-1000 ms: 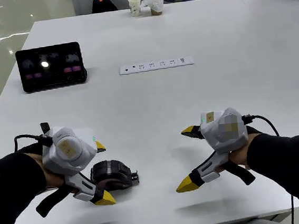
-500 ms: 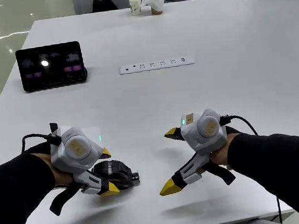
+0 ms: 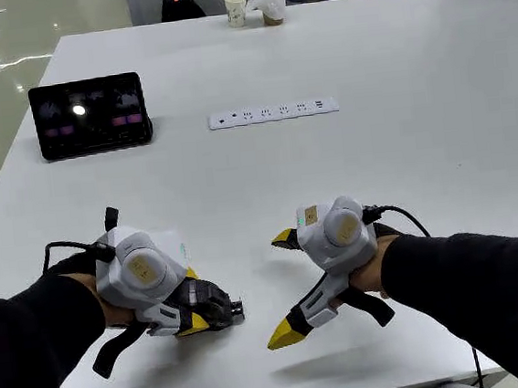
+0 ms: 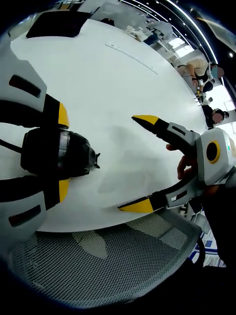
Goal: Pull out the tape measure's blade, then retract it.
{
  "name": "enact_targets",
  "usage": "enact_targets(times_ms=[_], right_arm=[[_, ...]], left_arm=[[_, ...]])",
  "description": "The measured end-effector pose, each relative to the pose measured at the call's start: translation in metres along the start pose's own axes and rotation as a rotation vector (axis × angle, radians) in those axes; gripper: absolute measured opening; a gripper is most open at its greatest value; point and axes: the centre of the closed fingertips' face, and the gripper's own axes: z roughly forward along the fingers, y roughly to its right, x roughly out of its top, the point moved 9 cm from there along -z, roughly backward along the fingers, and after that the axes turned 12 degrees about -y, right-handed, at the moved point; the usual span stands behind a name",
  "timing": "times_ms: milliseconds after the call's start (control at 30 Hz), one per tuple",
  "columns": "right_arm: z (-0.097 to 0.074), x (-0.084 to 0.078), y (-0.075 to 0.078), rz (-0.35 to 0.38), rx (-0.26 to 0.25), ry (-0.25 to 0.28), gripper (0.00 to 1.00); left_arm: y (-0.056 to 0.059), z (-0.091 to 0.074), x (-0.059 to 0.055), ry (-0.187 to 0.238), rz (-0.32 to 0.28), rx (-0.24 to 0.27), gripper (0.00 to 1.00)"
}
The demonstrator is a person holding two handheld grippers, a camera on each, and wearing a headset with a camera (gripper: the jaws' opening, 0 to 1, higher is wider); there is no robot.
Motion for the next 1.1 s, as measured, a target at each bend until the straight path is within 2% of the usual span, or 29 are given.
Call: enact_targets(times_ms=[167, 267, 333, 600, 667, 933, 1100], right_arm=[[0.009, 0.004, 0.000, -0.001, 0.003, 0.006, 0.99], [0.010, 0.005, 0.000, -0.026, 0.000, -0.004, 0.76], [0.012, 0.006, 0.000, -0.024, -0.001, -0.003, 0.79], [0.018, 0.015, -0.001, -0.058, 0.017, -0.005, 0.60], [0.021, 0.017, -0.002, -0.060, 0.037, -0.009, 0.55], [0.033, 0.022, -0.006, -0.099, 0.058, -0.031, 0.44], [0.040, 0.020, -0.007, -0.129, 0.036, -0.059, 0.21]], left_arm=[[0.001, 0.000, -0.002, 0.032, -0.011, 0.008, 0.31], [0.001, 0.000, -0.002, 0.034, -0.016, 0.005, 0.31], [0.001, 0.001, -0.002, 0.034, -0.017, 0.002, 0.31], [0.001, 0.002, -0.002, 0.035, -0.026, 0.009, 0.31], [0.001, 0.002, -0.002, 0.031, -0.029, 0.012, 0.32], [0.001, 0.002, -0.003, 0.029, -0.036, 0.016, 0.32], [0.002, 0.002, -0.003, 0.034, -0.041, 0.019, 0.32]])
